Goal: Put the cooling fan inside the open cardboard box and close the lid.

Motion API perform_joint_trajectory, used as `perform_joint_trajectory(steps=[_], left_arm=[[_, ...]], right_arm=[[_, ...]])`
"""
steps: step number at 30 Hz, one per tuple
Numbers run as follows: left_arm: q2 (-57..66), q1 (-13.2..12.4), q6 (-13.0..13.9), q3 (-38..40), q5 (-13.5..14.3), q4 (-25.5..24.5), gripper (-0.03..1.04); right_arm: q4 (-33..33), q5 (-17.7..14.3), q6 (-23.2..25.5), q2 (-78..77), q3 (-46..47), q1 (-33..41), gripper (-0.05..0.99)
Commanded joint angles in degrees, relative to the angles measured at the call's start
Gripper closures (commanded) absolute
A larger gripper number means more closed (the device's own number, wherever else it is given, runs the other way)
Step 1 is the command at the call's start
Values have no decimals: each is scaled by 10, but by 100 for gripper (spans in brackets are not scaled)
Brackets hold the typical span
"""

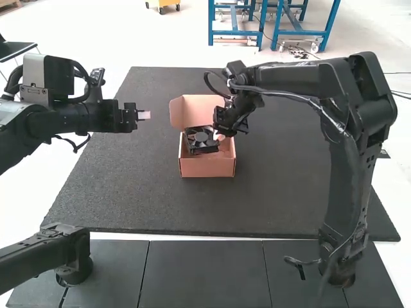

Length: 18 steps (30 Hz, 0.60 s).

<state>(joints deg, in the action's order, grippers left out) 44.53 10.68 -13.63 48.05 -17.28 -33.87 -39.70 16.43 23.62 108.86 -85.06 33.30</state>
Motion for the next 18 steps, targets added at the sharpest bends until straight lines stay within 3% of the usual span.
perform_joint_trajectory(steps=[1, 18], left_arm=[[-15, 5, -5, 16, -7, 2, 5], [-18, 9, -11, 18, -7, 6, 5]], right_arm=[[2, 2, 3, -6, -16, -3, 95], [0, -18, -4, 6, 2, -21, 95]])
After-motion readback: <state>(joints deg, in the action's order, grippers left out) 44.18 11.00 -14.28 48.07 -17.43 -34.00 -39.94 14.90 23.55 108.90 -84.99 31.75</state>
